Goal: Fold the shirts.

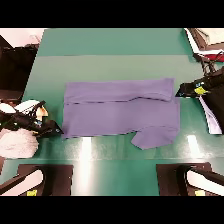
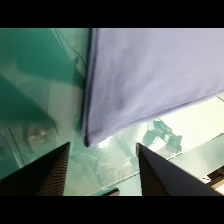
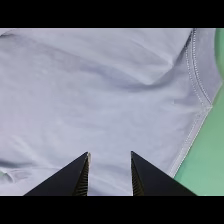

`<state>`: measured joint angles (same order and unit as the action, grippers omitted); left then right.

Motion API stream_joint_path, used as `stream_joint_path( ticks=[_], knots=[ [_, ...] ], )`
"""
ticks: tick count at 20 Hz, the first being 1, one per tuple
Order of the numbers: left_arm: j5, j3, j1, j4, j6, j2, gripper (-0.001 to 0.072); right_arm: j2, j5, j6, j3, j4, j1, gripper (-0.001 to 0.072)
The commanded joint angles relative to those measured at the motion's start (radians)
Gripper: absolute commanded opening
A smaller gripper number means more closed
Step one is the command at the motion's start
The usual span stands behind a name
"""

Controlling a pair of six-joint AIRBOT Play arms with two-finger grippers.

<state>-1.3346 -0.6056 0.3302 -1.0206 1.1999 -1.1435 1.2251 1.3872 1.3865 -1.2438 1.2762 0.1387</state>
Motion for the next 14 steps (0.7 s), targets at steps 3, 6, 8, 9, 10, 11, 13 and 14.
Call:
stream_joint_path(
  ticks=[3,6,8,9,10,11,13,14],
  knots=[
    [0.074,0.046,0.002,0.018,0.005,0.006,0.0477,-0.062,-0.004,0.000,0.013,-0.002,0.000,0.0296],
    [0.097,0.046,0.002,0.042,0.005,0.006,0.0476,-0.082,-0.002,0.000,0.013,-0.002,0.000,0.0295],
    [0.098,0.046,0.002,0.041,0.005,0.004,0.0476,-0.085,0.007,0.000,0.013,-0.002,0.000,0.0295],
    [0.100,0.046,0.002,0.042,0.005,0.001,0.0476,-0.085,0.012,0.001,0.013,-0.002,0.000,0.0296],
    [0.101,0.046,0.002,0.045,0.005,-0.001,0.0476,-0.085,0.012,0.001,0.013,-0.003,0.000,0.0295],
    [0.102,0.046,-0.005,0.049,0.005,-0.001,0.0476,-0.085,0.012,0.002,0.013,-0.002,0.000,0.0295],
    [0.113,0.046,-0.062,0.045,0.005,-0.001,0.0476,-0.085,0.012,0.005,0.013,-0.002,0.000,0.0296],
    [0.125,0.046,-0.100,0.044,0.005,-0.001,0.0476,-0.085,0.013,0.009,0.013,-0.002,0.001,0.0296]
  ],
)
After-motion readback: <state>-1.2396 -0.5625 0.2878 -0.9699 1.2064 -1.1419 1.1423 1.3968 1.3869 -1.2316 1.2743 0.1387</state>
